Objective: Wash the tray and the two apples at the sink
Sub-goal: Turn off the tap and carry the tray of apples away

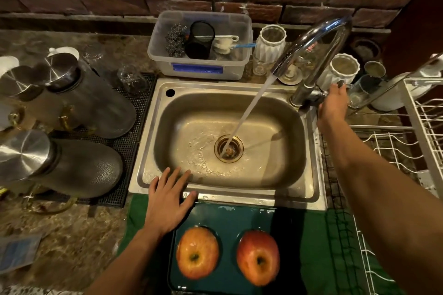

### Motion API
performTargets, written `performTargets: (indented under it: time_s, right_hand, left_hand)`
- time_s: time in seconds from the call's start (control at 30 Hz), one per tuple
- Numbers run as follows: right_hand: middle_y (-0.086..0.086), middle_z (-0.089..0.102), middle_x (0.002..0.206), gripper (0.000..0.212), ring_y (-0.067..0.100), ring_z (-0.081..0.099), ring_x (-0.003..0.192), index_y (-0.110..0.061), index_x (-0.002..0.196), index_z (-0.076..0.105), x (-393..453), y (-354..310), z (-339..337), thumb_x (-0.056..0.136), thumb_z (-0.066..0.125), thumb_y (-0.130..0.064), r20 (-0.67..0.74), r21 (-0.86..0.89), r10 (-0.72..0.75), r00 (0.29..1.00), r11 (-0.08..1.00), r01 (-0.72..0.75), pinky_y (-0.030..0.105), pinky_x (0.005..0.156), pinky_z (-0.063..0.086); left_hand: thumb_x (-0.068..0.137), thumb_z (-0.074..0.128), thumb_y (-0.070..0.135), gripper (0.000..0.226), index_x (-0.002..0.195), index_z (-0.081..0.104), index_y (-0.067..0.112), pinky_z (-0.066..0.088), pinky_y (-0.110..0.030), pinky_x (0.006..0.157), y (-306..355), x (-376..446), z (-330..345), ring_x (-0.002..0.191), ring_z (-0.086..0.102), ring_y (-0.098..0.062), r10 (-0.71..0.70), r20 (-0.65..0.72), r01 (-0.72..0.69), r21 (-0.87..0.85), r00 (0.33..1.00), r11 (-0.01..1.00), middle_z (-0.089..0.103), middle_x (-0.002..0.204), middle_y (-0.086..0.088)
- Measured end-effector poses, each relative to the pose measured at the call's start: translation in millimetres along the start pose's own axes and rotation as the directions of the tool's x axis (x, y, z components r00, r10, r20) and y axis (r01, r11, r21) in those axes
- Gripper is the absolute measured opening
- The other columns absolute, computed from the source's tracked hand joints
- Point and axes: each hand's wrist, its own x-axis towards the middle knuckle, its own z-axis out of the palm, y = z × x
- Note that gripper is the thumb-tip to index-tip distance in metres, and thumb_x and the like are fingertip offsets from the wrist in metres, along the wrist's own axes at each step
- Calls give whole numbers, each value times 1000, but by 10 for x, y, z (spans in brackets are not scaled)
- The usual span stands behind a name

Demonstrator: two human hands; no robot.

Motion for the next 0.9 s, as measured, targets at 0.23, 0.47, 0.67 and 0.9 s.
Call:
performTargets:
  time_s: [0.23, 0.47, 0.67, 0.9]
  right_hand:
    - [9, 32, 162, 60, 28, 33, 147, -20, 158, 28, -58, -29, 108, 102, 44, -36, -9, -97, -88, 996, 991, 87, 37, 121, 26]
    - [8, 29, 164, 65, 29, 29, 149, -24, 161, 16, -274, -65, 30, 103, 44, -35, 90, -206, -72, 993, 975, 89, 42, 122, 24]
    - [14, 42, 156, 55, 30, 41, 141, -12, 153, 39, -1043, 237, -248, 102, 47, -32, 207, -257, -63, 976, 959, 117, 31, 108, 31]
    - [7, 36, 161, 58, 21, 35, 146, -13, 155, 34, -2163, 820, -916, 104, 46, -39, 324, -312, 23, 946, 946, 83, 25, 106, 24]
  left_hand:
    - [95, 18, 75, 73, 152, 40, 37, 11, -46, 120, 10, -3, -11, 154, 17, -19, 1, -1, -1, -3, 1000, 1000, 38, 161, 3]
    - [95, 17, 75, 74, 153, 39, 35, 12, -46, 121, 17, -17, -25, 154, 18, -20, -4, -4, 4, -23, 1000, 1000, 38, 161, 2]
    - [92, 19, 78, 78, 154, 37, 34, 4, -45, 123, 16, -66, -65, 155, 13, -21, -23, -24, 19, -147, 999, 989, 33, 163, 0]
    - [94, 33, 65, 69, 152, 42, 29, 20, -44, 120, 117, -466, -116, 151, 24, -24, -91, -100, 46, -391, 991, 919, 35, 162, -7]
